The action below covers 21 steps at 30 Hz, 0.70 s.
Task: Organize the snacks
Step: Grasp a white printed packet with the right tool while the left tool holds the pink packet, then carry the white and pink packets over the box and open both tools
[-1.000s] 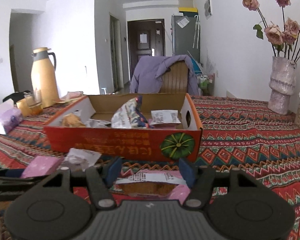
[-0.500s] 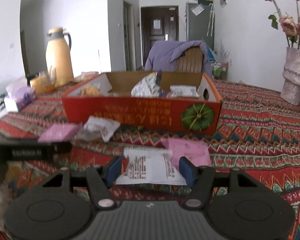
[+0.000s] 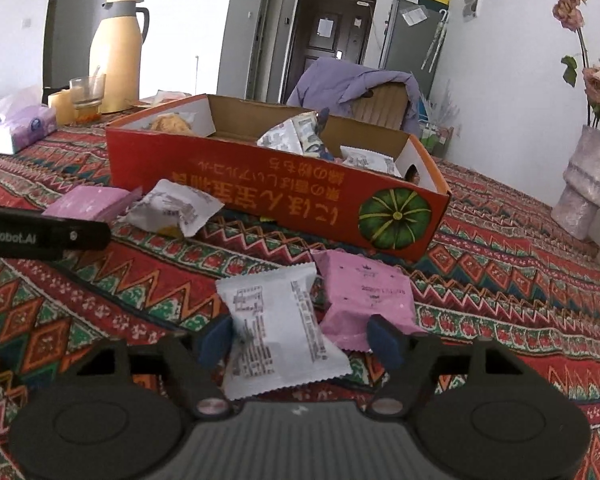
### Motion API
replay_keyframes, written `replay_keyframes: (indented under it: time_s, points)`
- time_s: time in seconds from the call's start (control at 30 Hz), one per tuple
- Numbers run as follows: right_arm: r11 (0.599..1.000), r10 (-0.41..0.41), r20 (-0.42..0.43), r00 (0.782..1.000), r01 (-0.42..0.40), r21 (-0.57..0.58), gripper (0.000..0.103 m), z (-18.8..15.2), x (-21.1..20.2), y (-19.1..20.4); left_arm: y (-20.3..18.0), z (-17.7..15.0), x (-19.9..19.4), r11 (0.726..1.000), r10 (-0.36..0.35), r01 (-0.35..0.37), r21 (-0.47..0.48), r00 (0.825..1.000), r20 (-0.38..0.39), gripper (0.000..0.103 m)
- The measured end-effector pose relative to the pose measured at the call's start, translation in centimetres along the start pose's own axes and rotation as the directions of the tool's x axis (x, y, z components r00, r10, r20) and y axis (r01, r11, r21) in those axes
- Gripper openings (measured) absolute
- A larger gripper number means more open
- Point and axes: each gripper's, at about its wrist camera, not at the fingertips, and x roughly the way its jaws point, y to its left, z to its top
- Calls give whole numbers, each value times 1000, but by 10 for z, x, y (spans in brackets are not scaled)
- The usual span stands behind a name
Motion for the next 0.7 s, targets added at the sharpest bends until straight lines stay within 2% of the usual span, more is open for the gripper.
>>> replay_keyframes:
  time_s: [0.13,0.2,0.27,0.37,0.7]
  points:
    - [997,-20,28,999,22,-78,71,1,0,9,0,0,0,1000,0,0,-1,1000,0,77]
    - [990,-19,36,999,24,-142,63,1,-1,17,0,0,0,1000,-1,1,-1,1000,0,77]
    - [980,-15,41,999,23,-196,45,0,-1,23,0,0,0,1000,0,0,0,1000,0,77]
    - [971,-15,42,999,25,-238,40,0,-3,29,0,0,0,1000,0,0,0,1000,0,77]
    - [993,18,119,993,-4,-117,39,2,-26,12,-3,0,-7,1000,-4,4,0,1000,22,77]
